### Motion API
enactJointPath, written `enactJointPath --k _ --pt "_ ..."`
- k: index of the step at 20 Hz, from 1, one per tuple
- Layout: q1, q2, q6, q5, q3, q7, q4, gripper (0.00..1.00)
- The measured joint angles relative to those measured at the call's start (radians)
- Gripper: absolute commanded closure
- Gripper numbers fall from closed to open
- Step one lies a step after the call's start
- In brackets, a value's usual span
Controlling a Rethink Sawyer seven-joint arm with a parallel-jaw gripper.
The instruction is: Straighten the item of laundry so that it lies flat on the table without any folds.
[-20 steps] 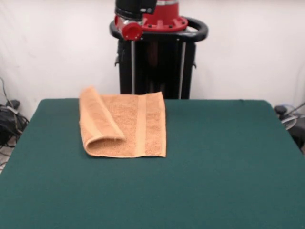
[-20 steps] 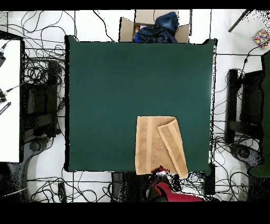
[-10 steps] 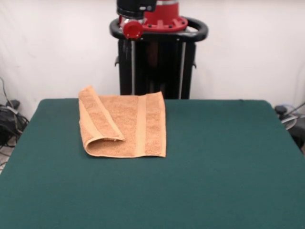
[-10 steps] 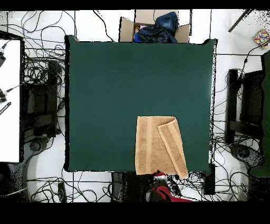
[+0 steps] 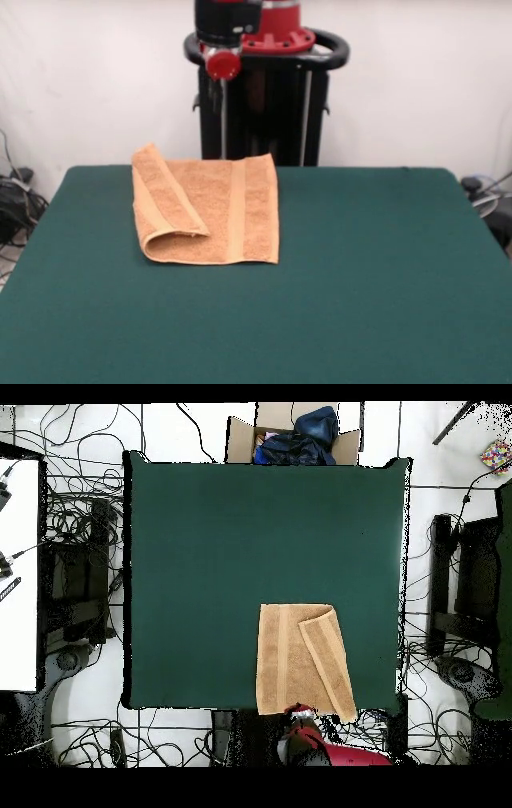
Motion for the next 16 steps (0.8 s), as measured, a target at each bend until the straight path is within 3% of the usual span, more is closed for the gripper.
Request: enactJointPath --k 6,16 --pt "0.059 0.169 -0.049 -0.006 -0.032 0.0 -0.08 0.0" --pt "0.074 0.347 -0.202 -0.037 -0.121 0.0 -0.166 0.0"
